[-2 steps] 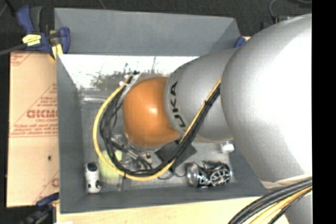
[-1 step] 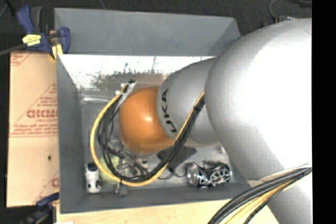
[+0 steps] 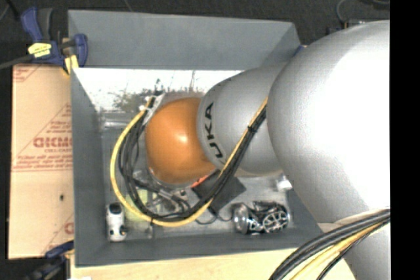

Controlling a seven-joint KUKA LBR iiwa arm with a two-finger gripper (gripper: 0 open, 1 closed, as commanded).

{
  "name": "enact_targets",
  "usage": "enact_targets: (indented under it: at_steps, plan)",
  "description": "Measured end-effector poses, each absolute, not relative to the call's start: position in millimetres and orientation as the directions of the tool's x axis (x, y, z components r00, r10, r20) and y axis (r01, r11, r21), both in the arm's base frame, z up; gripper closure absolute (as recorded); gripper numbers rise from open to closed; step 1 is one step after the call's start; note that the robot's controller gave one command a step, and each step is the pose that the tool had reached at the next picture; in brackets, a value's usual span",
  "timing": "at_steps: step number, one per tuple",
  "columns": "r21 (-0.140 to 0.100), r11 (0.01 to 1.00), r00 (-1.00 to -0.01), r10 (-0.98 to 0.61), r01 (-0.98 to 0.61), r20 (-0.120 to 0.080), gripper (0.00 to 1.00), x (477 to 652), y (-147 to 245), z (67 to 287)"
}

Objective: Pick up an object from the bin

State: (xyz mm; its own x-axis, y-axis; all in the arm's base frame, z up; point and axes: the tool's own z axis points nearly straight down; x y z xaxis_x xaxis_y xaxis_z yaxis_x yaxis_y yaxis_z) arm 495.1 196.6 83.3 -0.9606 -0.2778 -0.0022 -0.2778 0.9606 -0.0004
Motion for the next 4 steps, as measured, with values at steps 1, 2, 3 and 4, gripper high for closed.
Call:
enact_targets:
  at_steps: [1, 2, 3, 4]
  plan:
    - [0.001, 0.929, -0.929, -0.37, -0.37, -0.008, 0.0, 495.1, 194.2, 84.4]
    - [-0.003, 0.832, -0.832, -0.554, -0.554, -0.012, 1.0, 499.9, 192.1, 74.1]
    - [-0.003, 0.809, -0.809, -0.588, -0.588, -0.013, 1.0, 500.7, 191.8, 73.0]
    - [-0.002, 0.81, -0.81, -0.586, -0.586, -0.013, 1.0, 500.7, 191.9, 73.7]
